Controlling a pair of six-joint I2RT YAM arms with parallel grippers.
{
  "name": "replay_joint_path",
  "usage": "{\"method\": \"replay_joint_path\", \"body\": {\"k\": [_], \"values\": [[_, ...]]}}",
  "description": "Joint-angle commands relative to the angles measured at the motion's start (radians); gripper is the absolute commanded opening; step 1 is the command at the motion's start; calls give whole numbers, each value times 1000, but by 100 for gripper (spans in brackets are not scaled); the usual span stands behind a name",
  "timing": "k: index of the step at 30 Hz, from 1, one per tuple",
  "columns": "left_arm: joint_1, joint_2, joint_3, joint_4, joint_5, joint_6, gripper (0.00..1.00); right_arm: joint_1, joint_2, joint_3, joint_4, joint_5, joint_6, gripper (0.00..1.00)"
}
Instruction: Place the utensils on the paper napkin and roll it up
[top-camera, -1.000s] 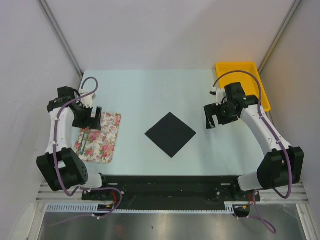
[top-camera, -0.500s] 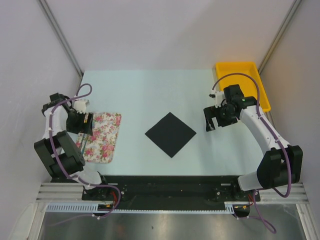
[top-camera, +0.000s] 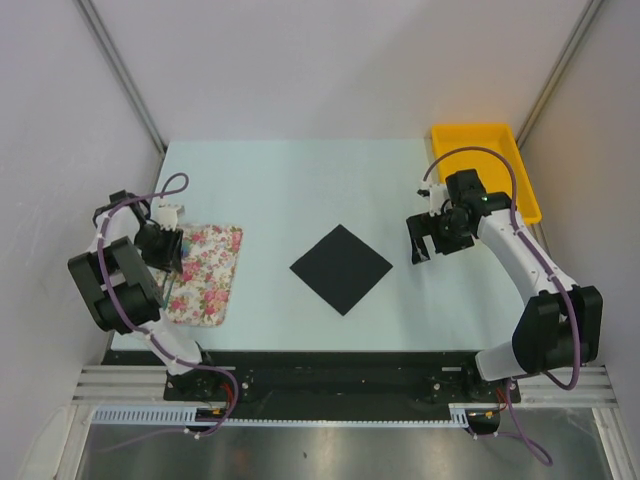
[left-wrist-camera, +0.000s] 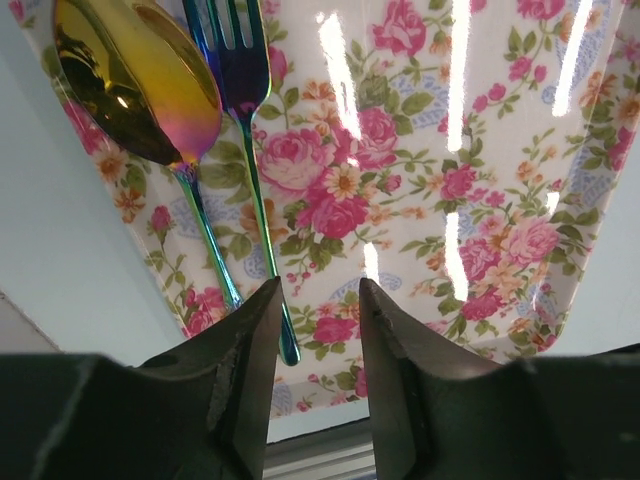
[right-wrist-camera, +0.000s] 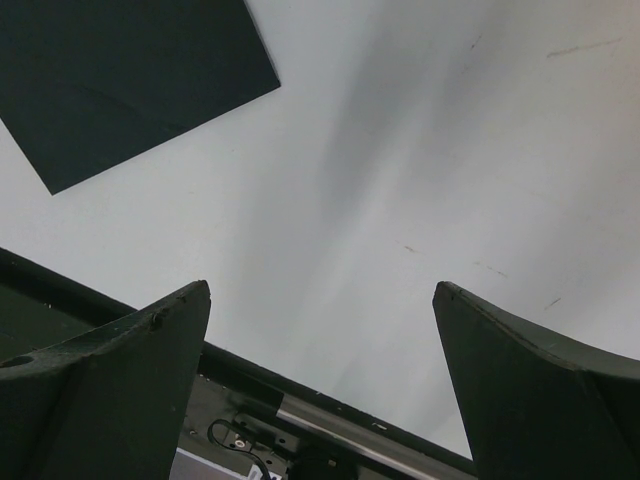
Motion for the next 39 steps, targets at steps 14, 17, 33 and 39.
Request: {"method": "replay_joint_path", "body": {"k": [14,17,33,39], "values": [[5,129,75,92,-47,28,38,0,20,5,-2,-4,10,100],[5,146,75,94,-44,26,36,2,23,7,-2,-5,12,100],[-9,152,120,20,54,-46,0,-3,12,4,10,-33,23,100],[-81,63,212,-47,111,-199,0,-15,-6,4,19,-54,33,100]]}}
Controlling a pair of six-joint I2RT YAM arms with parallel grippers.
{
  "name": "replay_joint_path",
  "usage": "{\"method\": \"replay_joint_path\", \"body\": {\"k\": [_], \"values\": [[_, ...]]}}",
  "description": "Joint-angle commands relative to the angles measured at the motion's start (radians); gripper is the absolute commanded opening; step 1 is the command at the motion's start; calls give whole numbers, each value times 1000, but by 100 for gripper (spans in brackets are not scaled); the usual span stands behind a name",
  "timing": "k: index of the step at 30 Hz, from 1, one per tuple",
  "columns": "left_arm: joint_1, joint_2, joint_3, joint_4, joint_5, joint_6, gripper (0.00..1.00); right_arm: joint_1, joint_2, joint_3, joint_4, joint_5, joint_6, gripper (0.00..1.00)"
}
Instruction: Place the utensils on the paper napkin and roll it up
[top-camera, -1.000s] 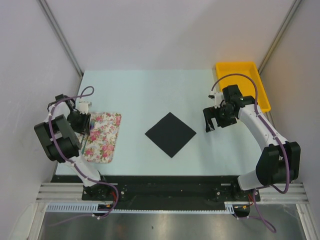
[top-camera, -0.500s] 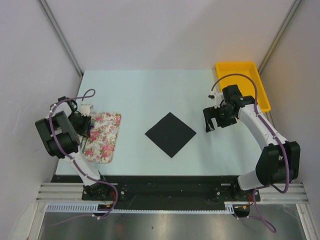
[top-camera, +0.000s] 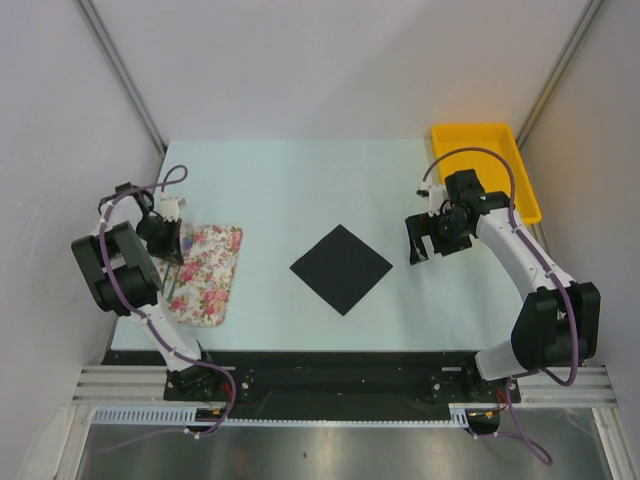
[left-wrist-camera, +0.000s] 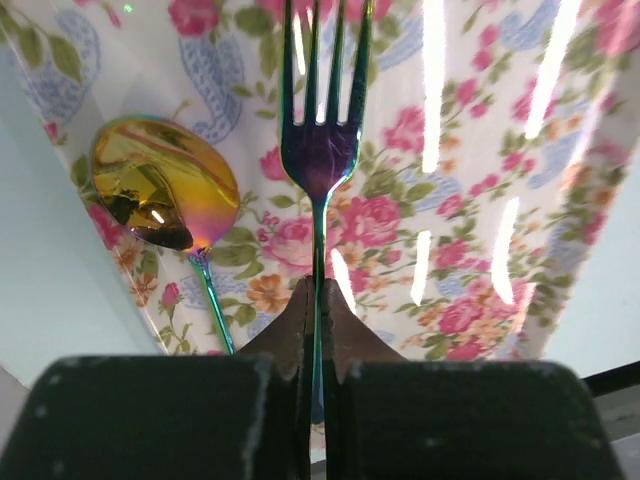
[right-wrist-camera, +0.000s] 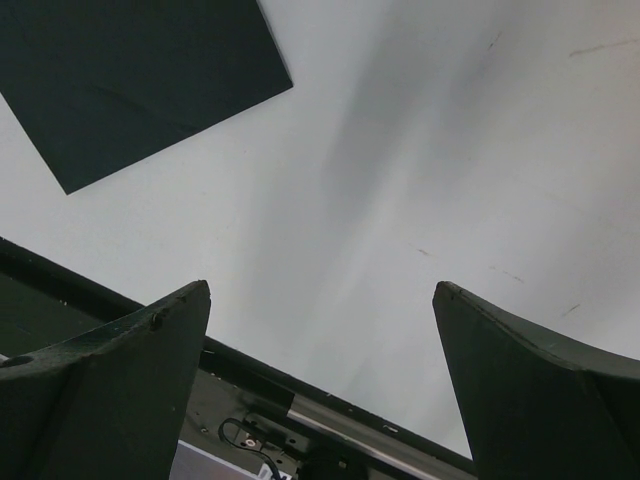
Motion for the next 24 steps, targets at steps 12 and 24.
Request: {"method": "replay_joint_path", "body": {"k": [12,24], "values": [[-581,-215,329,-37,-169,-783,0,-49,-69,10,30,-69,48,100],[-991,-48,395,109,-196,-1101,0,-77,-72,42,33,-89,86,100]]}}
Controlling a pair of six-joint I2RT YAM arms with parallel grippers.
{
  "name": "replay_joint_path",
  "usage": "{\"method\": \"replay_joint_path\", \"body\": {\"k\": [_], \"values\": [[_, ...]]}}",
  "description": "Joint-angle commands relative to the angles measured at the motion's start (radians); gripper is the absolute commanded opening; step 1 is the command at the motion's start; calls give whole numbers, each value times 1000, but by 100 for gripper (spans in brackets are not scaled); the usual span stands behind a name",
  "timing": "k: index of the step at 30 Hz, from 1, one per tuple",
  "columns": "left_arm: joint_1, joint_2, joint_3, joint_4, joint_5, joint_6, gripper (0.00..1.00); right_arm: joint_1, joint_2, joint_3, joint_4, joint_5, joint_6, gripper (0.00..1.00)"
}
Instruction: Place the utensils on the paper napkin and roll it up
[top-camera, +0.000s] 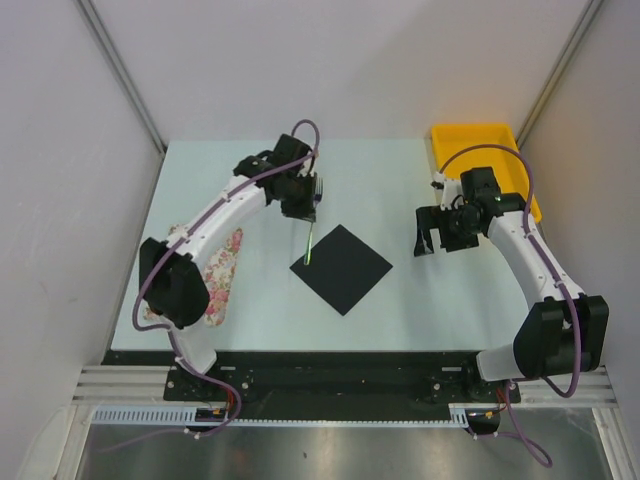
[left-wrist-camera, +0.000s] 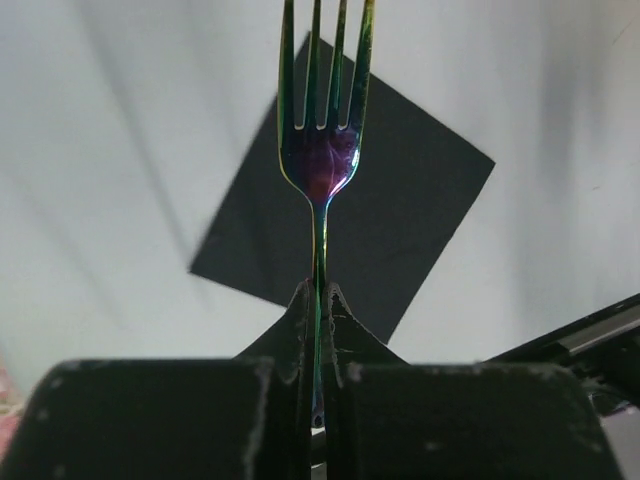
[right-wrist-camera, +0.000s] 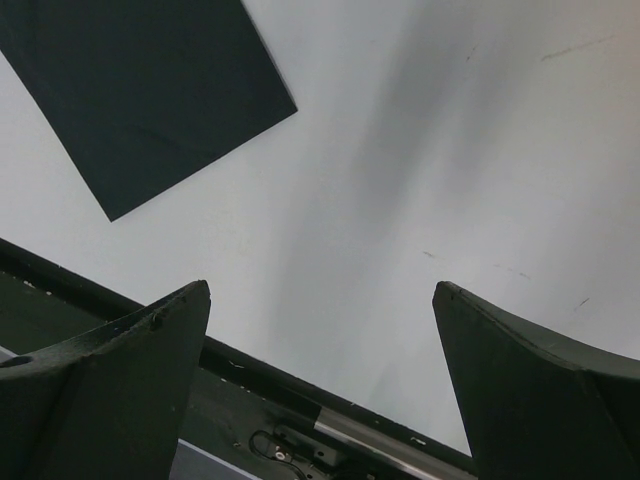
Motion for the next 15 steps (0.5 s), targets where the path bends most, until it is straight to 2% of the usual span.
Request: {"method": "replay_joint_path", "body": {"k": [1,5,9,15], "values": [[-39,84,57,102,2,-190,0,-6,-23,37,22,-23,28,100],[-85,193,91,148,-51,-295,0,-11,-17,28,39,-25,32,100],[-145,291,131,156,-93,-309,0,-15,-1,23,47,-36,40,100],[-190,351,138,207,-139,-349,0,-15,-15,0,59,-48,44,100]]}}
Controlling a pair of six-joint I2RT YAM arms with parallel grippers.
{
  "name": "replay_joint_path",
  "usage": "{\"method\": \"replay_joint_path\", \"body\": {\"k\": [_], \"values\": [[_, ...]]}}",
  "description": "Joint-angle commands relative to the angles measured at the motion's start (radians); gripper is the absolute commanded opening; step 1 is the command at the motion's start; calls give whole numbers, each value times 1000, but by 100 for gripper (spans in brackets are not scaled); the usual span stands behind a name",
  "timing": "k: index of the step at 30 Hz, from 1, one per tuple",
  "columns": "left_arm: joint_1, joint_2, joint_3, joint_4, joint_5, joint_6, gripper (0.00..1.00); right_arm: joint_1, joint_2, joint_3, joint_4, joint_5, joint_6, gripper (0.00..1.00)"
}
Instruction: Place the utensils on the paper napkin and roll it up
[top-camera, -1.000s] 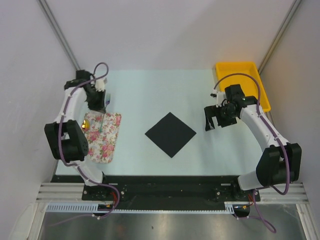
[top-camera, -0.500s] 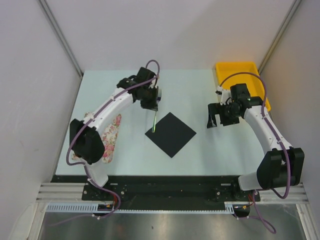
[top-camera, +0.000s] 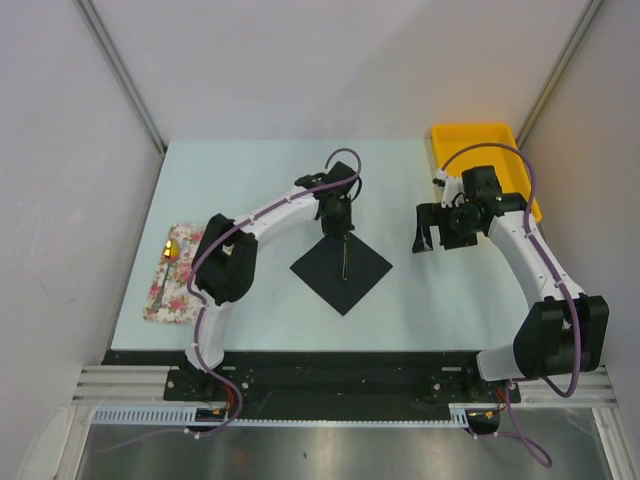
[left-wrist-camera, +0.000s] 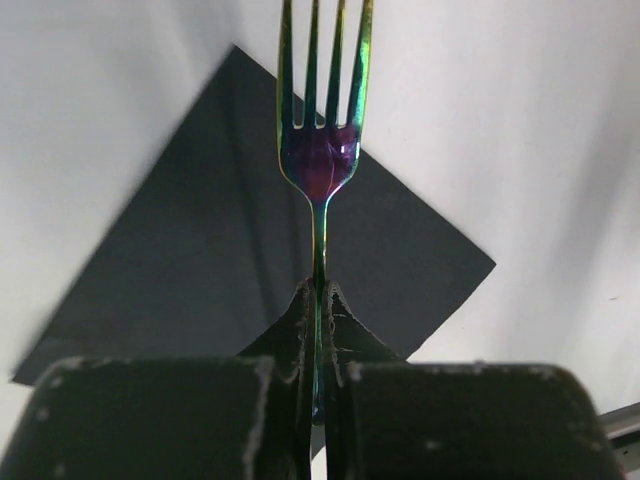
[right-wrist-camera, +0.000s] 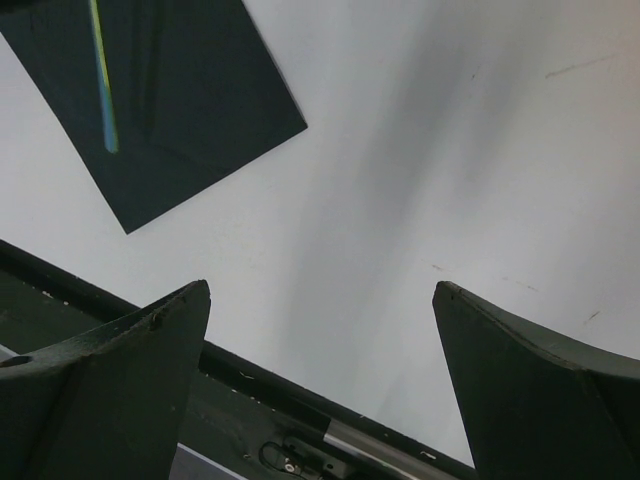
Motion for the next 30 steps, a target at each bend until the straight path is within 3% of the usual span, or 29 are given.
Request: {"method": "replay_joint_path", "body": {"k": [1,30], "values": [[-33,23,60,65,-42,-66,0,-4,-17,-2,32,-27,17,100],[-5,143,96,17,-86,-47,0,-30,-36,-20,39,-71,21,100]]}}
